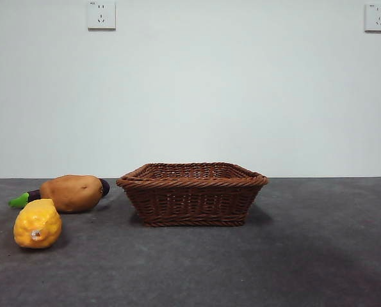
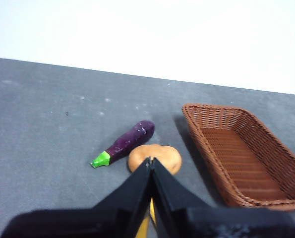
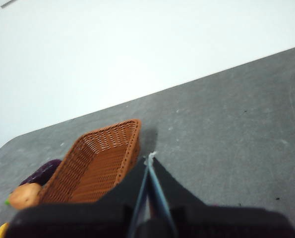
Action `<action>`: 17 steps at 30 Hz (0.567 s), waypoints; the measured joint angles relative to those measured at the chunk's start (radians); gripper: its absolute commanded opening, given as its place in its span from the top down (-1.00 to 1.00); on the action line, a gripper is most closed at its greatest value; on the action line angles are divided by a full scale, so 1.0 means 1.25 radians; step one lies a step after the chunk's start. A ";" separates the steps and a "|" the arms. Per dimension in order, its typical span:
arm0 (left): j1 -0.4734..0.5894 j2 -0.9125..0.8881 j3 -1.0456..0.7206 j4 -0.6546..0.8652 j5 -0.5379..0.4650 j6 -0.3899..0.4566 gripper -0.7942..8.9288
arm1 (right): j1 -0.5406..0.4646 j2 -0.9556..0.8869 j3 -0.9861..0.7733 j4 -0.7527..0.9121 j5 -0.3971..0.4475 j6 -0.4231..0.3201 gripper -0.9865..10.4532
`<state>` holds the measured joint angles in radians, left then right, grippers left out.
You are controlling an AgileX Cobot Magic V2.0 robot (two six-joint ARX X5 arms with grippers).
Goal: Help me put the vegetables on the table into the basket
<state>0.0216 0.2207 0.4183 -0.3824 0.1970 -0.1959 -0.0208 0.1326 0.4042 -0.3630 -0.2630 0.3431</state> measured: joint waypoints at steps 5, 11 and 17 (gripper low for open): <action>0.000 0.103 0.130 -0.110 0.057 0.011 0.85 | 0.000 0.107 0.160 -0.118 -0.006 -0.057 0.84; 0.000 0.217 0.288 -0.245 0.097 0.065 0.85 | 0.000 0.259 0.359 -0.298 -0.011 -0.144 0.84; 0.000 0.291 0.417 -0.374 0.147 0.142 0.85 | 0.000 0.400 0.494 -0.468 -0.092 -0.241 0.84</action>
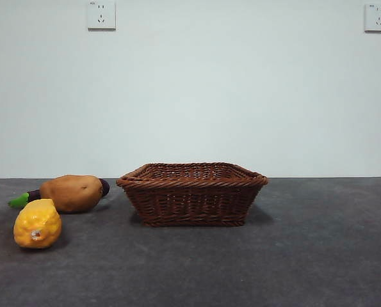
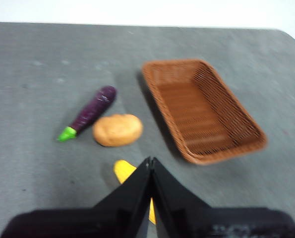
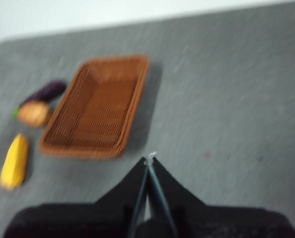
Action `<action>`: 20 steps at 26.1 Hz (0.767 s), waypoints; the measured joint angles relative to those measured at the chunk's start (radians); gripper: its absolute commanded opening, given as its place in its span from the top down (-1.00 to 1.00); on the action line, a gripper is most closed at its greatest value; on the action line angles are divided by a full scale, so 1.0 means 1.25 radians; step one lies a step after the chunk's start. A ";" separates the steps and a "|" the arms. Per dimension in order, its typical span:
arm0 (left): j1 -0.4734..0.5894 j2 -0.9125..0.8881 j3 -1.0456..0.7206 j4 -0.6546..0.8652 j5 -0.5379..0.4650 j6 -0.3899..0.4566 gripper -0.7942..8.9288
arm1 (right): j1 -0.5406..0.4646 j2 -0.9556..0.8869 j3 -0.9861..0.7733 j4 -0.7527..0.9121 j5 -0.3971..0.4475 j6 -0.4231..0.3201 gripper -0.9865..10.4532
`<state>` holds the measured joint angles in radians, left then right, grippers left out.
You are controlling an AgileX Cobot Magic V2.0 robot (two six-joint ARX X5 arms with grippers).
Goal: Help me put the vegetables on the table into the basket
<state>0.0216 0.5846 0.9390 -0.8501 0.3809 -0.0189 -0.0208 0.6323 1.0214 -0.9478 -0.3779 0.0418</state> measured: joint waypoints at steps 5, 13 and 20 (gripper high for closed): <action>-0.015 0.027 0.040 -0.055 0.034 0.045 0.85 | 0.001 0.079 0.034 -0.083 -0.065 -0.075 0.84; -0.031 0.041 0.040 -0.064 0.034 0.051 0.58 | 0.001 0.085 0.036 -0.082 -0.098 -0.095 0.79; -0.031 0.079 0.040 -0.064 0.089 0.051 -0.71 | 0.001 0.086 0.036 -0.080 -0.125 -0.086 -0.33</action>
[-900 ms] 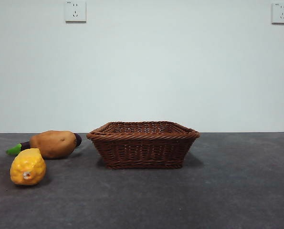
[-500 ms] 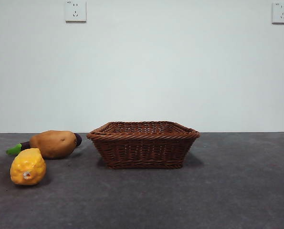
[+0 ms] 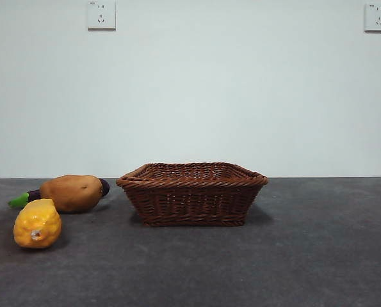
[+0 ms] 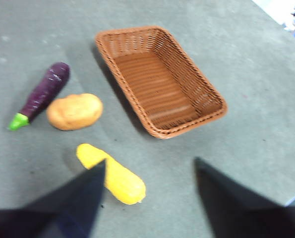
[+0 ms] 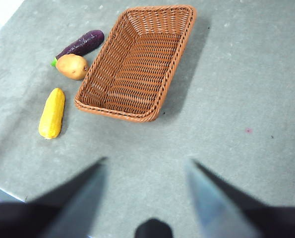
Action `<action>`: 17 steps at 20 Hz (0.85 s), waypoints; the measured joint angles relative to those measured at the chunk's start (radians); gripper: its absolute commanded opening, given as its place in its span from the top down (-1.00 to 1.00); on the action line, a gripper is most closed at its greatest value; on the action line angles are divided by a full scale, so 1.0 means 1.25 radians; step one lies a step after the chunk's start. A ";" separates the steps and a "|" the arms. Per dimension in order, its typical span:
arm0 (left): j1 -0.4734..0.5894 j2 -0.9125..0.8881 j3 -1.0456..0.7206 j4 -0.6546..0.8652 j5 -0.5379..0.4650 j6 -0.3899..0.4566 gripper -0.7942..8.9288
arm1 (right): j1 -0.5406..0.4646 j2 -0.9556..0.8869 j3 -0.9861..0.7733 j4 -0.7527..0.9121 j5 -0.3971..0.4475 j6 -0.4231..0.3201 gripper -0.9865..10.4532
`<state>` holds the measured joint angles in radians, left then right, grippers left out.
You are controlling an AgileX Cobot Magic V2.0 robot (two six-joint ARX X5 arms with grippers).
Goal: Help me put the vegetables on the table into the basket
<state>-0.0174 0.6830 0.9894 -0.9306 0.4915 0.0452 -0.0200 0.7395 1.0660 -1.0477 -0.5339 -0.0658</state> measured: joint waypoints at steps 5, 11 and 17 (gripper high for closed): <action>0.000 0.025 0.000 0.001 0.010 0.004 -0.71 | 0.000 0.006 0.001 0.001 -0.030 0.005 -0.33; 0.000 0.050 0.000 0.036 0.012 -0.010 -0.71 | 0.000 0.099 0.021 0.156 -0.076 0.071 -0.33; 0.000 0.087 0.000 0.039 0.011 -0.031 -0.71 | 0.053 0.379 0.211 0.186 -0.057 0.095 -0.33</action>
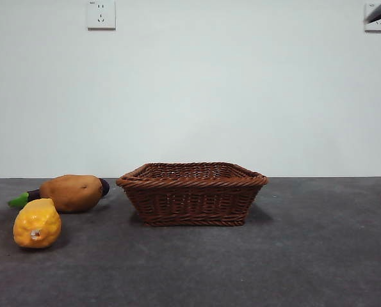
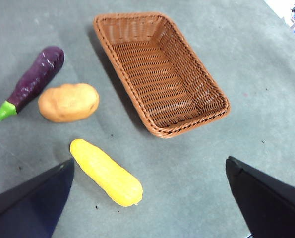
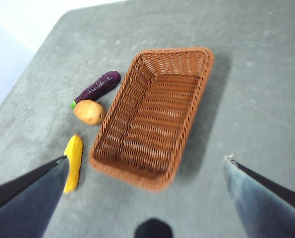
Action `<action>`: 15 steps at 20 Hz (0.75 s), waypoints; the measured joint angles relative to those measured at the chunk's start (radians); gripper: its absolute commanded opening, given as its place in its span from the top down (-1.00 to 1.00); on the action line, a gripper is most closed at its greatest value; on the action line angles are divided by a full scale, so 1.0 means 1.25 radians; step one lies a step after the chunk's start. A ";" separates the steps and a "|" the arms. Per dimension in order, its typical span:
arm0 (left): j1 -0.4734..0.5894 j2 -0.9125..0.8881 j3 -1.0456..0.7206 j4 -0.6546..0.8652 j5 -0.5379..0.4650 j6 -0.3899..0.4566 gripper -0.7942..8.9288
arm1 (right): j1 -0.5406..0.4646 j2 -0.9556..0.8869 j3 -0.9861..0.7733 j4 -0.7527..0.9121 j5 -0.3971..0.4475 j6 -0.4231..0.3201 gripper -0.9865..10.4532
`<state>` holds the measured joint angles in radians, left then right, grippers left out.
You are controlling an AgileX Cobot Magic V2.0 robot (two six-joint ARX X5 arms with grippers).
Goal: Help me put the vegetables on the table into the basket
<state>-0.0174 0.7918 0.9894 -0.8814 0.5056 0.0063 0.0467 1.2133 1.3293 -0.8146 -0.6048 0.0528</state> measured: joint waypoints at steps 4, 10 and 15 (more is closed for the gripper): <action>0.000 0.024 0.000 0.001 -0.001 -0.005 -0.71 | 0.068 0.216 0.171 0.000 0.056 0.003 -0.32; 0.000 0.045 0.000 0.006 -0.002 -0.005 -0.71 | 0.146 0.489 0.333 0.000 0.148 0.003 -0.32; 0.000 0.051 0.000 0.006 -0.007 -0.005 -0.71 | 0.192 0.641 0.380 0.010 0.221 0.003 -0.32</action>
<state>-0.0174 0.8555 0.9894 -0.8734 0.4965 -0.0006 0.2871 2.0148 1.8046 -0.8021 -0.3283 0.0563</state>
